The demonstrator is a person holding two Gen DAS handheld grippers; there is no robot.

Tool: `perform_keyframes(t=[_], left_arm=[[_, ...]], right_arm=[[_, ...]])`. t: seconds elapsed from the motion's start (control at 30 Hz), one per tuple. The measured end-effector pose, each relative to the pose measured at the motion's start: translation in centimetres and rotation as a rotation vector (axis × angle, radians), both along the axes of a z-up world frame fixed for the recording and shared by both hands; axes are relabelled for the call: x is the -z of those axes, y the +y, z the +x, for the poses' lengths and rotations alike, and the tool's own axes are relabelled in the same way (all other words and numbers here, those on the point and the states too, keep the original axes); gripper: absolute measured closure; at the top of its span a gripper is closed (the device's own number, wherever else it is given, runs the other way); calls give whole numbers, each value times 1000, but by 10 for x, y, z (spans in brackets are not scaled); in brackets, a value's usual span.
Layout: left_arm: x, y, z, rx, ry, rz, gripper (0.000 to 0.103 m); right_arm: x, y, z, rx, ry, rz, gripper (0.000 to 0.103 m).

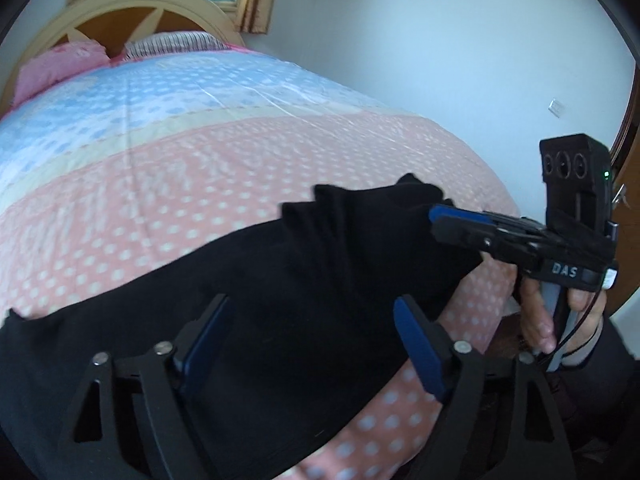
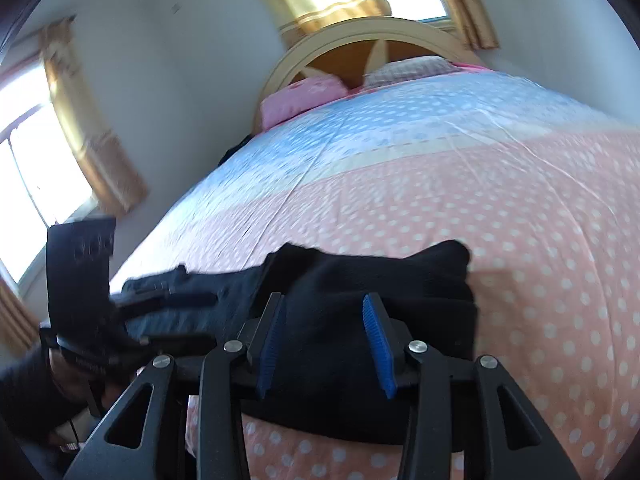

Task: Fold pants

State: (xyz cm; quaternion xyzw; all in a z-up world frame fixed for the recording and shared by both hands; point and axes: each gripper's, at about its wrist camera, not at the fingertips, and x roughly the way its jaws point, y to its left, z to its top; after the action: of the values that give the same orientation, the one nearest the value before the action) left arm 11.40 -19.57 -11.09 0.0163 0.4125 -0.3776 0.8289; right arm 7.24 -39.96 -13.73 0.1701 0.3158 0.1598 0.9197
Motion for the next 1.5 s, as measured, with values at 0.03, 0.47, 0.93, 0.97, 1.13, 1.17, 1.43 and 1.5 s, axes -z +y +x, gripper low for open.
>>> perform_keyframes(t=[0.03, 0.47, 0.93, 0.97, 1.13, 1.17, 1.43, 1.5], left_arm=[[2, -9, 3, 15, 33, -12, 20], [13, -52, 3, -5, 104, 5, 89], [-33, 8, -5, -79, 90, -177, 91], [-35, 16, -4, -90, 93, -190, 91], [-36, 57, -6, -150, 86, -209, 91], [-33, 64, -4, -165, 88, -205, 91], [12, 114, -2, -273, 128, -125, 91], [22, 119, -1, -281, 141, -104, 91]], right_arm=[[2, -4, 0, 17, 0, 17, 61], [-11, -22, -16, 145, -131, 43, 42], [-1, -63, -20, 321, -105, 162, 39], [-2, -60, -20, 310, -108, 152, 39], [-5, -46, -21, 270, -122, 111, 39], [-4, -43, -21, 263, -121, 106, 39], [1, -25, -17, 183, -92, 79, 39], [2, -17, -14, 159, -77, 50, 41]])
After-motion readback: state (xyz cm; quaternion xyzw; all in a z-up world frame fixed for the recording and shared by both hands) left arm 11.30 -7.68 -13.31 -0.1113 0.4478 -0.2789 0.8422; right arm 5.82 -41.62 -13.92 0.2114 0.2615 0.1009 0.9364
